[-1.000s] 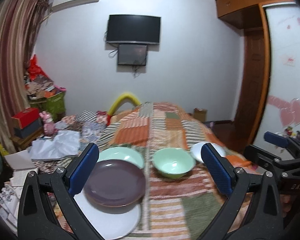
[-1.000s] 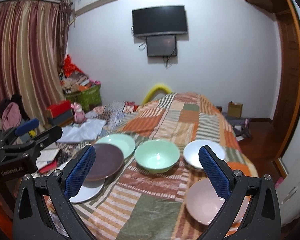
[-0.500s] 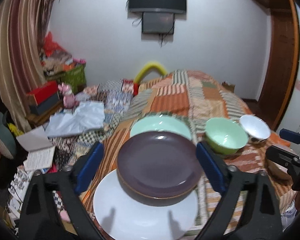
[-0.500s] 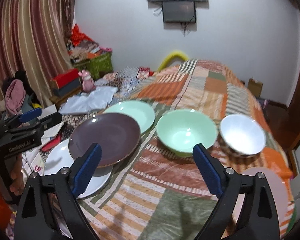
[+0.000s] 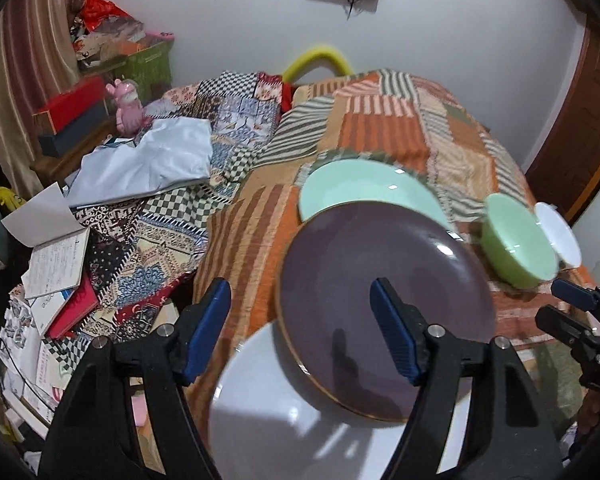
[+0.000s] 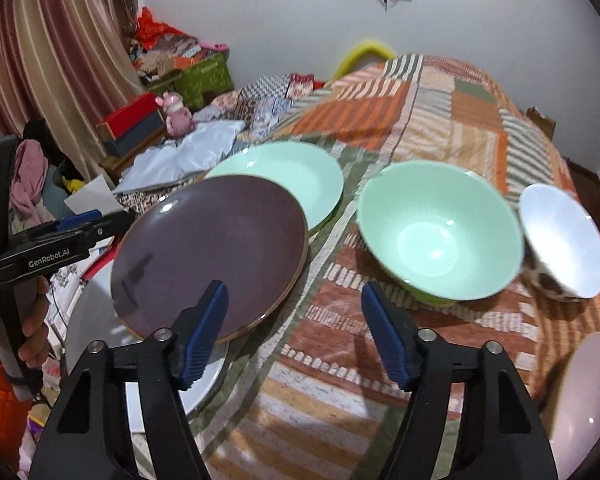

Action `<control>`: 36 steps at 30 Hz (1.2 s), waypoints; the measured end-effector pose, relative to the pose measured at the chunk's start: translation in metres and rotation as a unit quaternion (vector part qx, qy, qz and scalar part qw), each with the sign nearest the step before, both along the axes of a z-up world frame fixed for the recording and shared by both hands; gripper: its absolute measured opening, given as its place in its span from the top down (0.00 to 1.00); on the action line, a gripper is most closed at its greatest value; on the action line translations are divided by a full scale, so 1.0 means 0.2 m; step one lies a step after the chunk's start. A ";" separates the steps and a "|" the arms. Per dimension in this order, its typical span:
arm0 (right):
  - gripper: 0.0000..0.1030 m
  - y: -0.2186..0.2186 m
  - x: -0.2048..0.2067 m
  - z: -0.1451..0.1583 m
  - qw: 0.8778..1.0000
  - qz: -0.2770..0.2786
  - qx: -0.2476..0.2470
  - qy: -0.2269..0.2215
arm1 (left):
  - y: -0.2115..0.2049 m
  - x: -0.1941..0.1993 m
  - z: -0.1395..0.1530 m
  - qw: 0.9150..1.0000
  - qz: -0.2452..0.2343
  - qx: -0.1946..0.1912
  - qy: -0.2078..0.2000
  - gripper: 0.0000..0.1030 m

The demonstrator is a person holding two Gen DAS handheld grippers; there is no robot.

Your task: Organize plates and bowls

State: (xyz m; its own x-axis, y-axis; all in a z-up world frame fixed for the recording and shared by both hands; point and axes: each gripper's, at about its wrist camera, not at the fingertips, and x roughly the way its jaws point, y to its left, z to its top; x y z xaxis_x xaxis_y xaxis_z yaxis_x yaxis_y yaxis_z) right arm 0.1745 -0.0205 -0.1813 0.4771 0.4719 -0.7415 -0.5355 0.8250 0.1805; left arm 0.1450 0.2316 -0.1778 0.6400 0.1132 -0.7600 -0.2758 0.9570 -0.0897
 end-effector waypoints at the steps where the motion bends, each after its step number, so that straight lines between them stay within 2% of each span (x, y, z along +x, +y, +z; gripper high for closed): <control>1: 0.40 0.01 0.01 -0.02 1.000 0.000 0.000 0.005 | 0.02 0.01 -0.02 1.000 -0.001 -0.001 0.005 0.35; 5: 0.52 0.06 0.05 -0.07 0.999 0.006 -0.004 0.031 | 0.06 0.06 -0.08 1.000 -0.007 -0.017 0.019 0.46; 9: 0.57 0.09 0.09 -0.10 0.999 0.008 0.000 0.050 | 0.10 0.08 -0.12 0.999 -0.007 -0.034 0.027 0.56; 17: 0.70 0.13 0.13 -0.14 0.998 0.011 -0.002 0.059 | 0.12 0.13 -0.16 0.997 -0.026 -0.056 0.040 0.63; 25: 0.71 0.16 0.14 -0.16 0.998 0.012 -0.002 0.066 | 0.12 0.16 -0.21 0.996 -0.034 -0.072 0.051 0.66; 28: 0.71 0.16 0.15 -0.16 0.998 0.011 0.000 0.066 | 0.11 0.17 -0.21 0.995 -0.045 -0.075 0.052 0.71; 30: 0.71 0.16 0.15 -0.16 0.998 0.012 0.000 0.063 | 0.09 0.17 -0.21 0.995 -0.048 -0.068 0.051 0.71; 36: 0.72 0.15 0.14 -0.16 0.999 0.011 -0.002 0.051 | 0.09 0.15 -0.20 0.995 -0.046 -0.078 0.045 0.71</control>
